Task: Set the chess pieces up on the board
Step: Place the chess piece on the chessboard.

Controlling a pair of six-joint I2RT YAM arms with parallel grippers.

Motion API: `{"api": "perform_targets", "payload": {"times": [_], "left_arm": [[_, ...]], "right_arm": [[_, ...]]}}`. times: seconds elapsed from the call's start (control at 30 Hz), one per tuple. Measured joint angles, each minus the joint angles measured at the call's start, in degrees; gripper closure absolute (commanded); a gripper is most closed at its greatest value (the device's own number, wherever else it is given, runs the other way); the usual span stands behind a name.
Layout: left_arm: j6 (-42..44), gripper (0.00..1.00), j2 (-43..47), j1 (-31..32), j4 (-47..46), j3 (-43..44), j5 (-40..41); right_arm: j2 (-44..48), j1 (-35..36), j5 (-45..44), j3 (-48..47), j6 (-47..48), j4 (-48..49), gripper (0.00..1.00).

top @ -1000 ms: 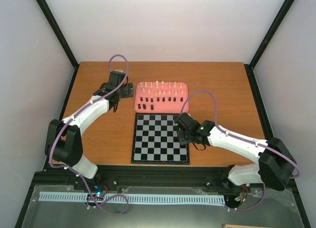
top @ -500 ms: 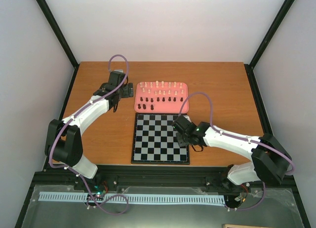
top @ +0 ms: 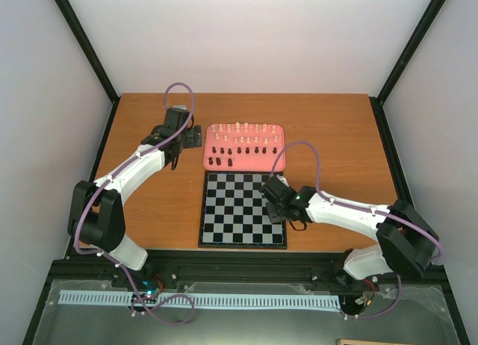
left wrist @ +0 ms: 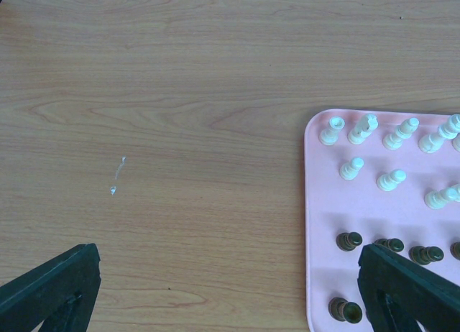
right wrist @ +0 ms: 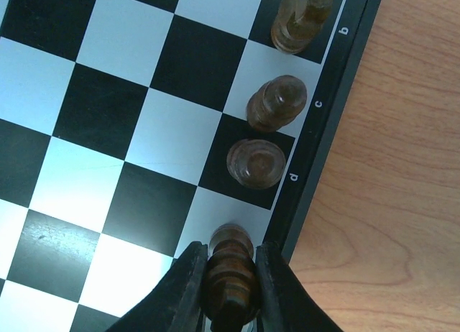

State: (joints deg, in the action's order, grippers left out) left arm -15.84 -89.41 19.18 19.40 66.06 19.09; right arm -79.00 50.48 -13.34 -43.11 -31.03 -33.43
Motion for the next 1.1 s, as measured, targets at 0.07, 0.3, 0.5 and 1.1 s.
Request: {"api": "perform_targets", "payload": {"times": [0.07,0.3,0.5,1.1], "left_arm": [[0.00,0.00,0.00,0.00,0.00,0.00,0.00],[0.00,0.00,0.00,0.00,0.00,0.00,0.00],[0.00,0.00,0.00,0.00,0.00,0.00,0.00],[0.00,0.00,-0.02,0.00,0.00,0.00,0.00]], "right_arm": [[-0.13,0.00,-0.04,0.17,0.00,0.09,0.91],[-0.17,0.02,-0.61,0.22,-0.11,0.31,0.91],[-0.76,0.02,-0.90,0.24,-0.13,1.42,0.90],[-1.09,0.04,-0.96,0.22,-0.07,2.05,0.86]]}}
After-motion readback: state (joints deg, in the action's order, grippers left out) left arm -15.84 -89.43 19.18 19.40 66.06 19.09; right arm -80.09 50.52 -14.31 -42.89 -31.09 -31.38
